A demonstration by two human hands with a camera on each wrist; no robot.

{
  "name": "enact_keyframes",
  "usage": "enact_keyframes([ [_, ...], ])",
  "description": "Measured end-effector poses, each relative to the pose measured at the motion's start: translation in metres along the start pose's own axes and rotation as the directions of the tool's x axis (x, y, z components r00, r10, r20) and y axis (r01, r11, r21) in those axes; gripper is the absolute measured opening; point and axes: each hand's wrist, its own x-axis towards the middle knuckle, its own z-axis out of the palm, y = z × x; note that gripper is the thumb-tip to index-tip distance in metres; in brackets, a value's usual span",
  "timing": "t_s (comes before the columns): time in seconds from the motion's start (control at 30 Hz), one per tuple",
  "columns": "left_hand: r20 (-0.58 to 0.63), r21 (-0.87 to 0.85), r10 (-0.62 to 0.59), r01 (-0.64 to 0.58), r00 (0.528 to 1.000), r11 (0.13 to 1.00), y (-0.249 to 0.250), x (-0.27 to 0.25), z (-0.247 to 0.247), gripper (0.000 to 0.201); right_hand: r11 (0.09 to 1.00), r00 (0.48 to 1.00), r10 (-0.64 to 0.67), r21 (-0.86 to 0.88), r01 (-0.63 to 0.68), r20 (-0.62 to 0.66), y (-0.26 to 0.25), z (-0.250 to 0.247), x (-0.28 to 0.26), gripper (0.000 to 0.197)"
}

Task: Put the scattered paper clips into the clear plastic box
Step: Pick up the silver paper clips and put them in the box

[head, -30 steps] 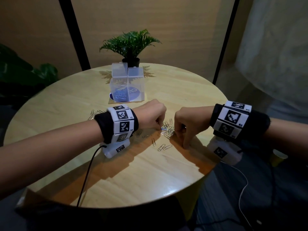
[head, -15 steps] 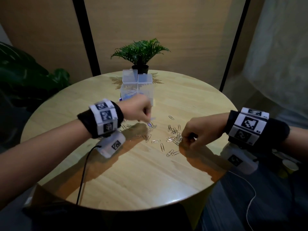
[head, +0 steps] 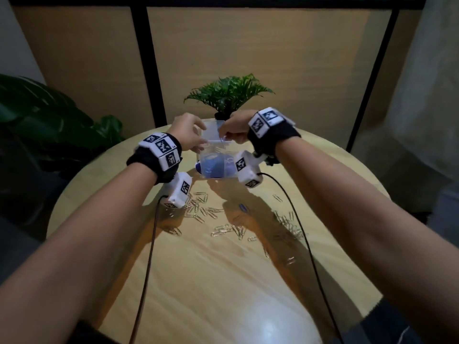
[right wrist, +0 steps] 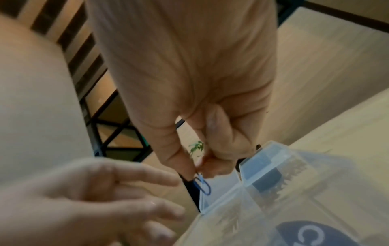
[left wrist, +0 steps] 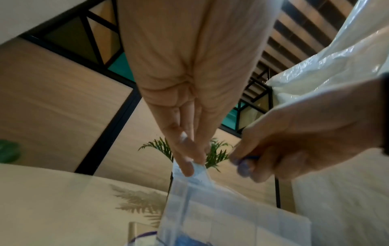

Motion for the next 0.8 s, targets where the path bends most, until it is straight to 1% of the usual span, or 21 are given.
enact_keyframes([
  [0.07,-0.077,-0.008,0.031,-0.032,0.997,0.999,-0.006,-0.006,-0.013,0.023,0.991,0.996,-0.067,-0.120,0.061,-0.053,-0.010,0.010,0.016,0.031],
  [0.1,-0.115,-0.002,0.035,-0.036,0.993,0.999,-0.009,-0.011,-0.019,0.017,0.982,0.993,-0.108,-0.158,0.099,-0.044,-0.014,0.014,0.023,0.031],
  [0.13,-0.130,0.009,0.032,-0.031,0.991,0.999,-0.013,-0.018,-0.025,0.013,0.965,0.993,-0.118,-0.238,0.109,-0.027,-0.017,0.018,0.026,0.031],
  [0.17,-0.112,0.030,0.026,-0.023,0.993,0.999,-0.017,-0.024,-0.029,0.012,0.934,0.992,-0.121,-0.342,0.104,-0.030,-0.019,0.021,0.032,0.033],
  [0.2,-0.060,0.061,0.015,-0.011,0.998,0.998,-0.020,-0.031,-0.033,0.011,0.905,0.995,-0.097,-0.418,0.078,-0.024,-0.022,0.023,0.034,0.030],
  [0.23,0.018,0.092,0.001,-0.002,1.000,0.996,-0.024,-0.037,-0.035,0.011,0.881,0.999,-0.049,-0.472,0.036,-0.014,-0.021,0.022,0.045,0.028],
  [0.27,0.106,0.123,-0.019,0.005,0.994,0.992,-0.028,-0.041,-0.037,0.012,0.868,0.998,-0.068,-0.495,0.050,-0.019,-0.016,0.022,0.067,0.029],
  [0.3,0.180,0.154,-0.039,0.011,0.983,0.988,-0.031,-0.046,-0.037,0.013,0.848,0.997,-0.075,-0.525,0.067,0.007,-0.014,0.022,0.079,0.030],
  [0.33,0.237,0.186,-0.057,0.012,0.970,0.982,-0.033,-0.050,-0.036,0.015,0.809,0.998,-0.060,-0.585,0.060,0.019,-0.011,0.022,0.094,0.024],
  [0.37,0.278,0.224,-0.074,0.010,0.958,0.975,-0.034,-0.053,-0.034,0.018,0.808,0.995,-0.099,-0.584,0.071,-0.016,-0.013,0.024,0.083,0.016],
  [0.4,0.308,0.279,-0.099,0.010,0.946,0.960,-0.034,-0.057,-0.031,0.022,0.794,0.987,-0.151,-0.601,0.086,-0.058,-0.013,0.026,0.074,0.021],
  [0.43,0.334,0.349,-0.139,0.014,0.932,0.937,-0.034,-0.061,-0.029,0.030,0.792,0.969,-0.220,-0.600,0.113,-0.108,-0.019,0.024,0.051,0.020],
  [0.47,0.360,0.425,-0.201,0.031,0.911,0.904,-0.035,-0.065,-0.026,0.041,0.827,0.953,-0.264,-0.543,0.146,-0.146,-0.025,0.023,0.030,0.010],
  [0.5,0.391,0.485,-0.276,0.058,0.878,0.872,-0.037,-0.069,-0.023,0.054,0.852,0.938,-0.289,-0.499,0.159,-0.194,-0.027,0.020,0.010,0.009],
  [0.53,0.427,0.518,-0.347,0.088,0.835,0.851,-0.038,-0.074,-0.021,0.067,0.880,0.936,-0.278,-0.449,0.158,-0.216,-0.027,0.018,-0.009,0.012],
  [0.57,0.463,0.534,-0.391,0.102,0.795,0.839,-0.039,-0.079,-0.019,0.078,0.900,0.943,-0.266,-0.401,0.170,-0.198,-0.021,0.018,-0.027,0.012],
  [0.6,0.495,0.551,-0.401,0.079,0.771,0.831,-0.038,-0.083,-0.017,0.085,0.906,0.956,-0.256,-0.380,0.185,-0.144,-0.015,0.021,-0.044,0.013],
  [0.63,0.521,0.567,-0.382,0.025,0.763,0.824,-0.036,-0.089,-0.015,0.089,0.896,0.969,-0.240,-0.396,0.200,-0.054,-0.006,0.025,-0.063,0.017],
  [0.7,0.559,0.573,-0.310,-0.088,0.769,0.815,-0.029,-0.101,-0.009,0.092,0.855,0.981,-0.162,-0.482,0.192,0.105,0.018,0.040,-0.083,0.024],
  [0.77,0.580,0.549,-0.229,-0.167,0.782,0.819,-0.021,-0.113,0.001,0.091,0.839,0.977,-0.120,-0.508,0.194,0.174,0.035,0.051,-0.090,0.025],
  [0.8,0.587,0.530,-0.190,-0.196,0.787,0.825,-0.017,-0.117,0.008,0.086,0.843,0.975,-0.113,-0.502,0.195,0.190,0.042,0.056,-0.091,0.025],
])
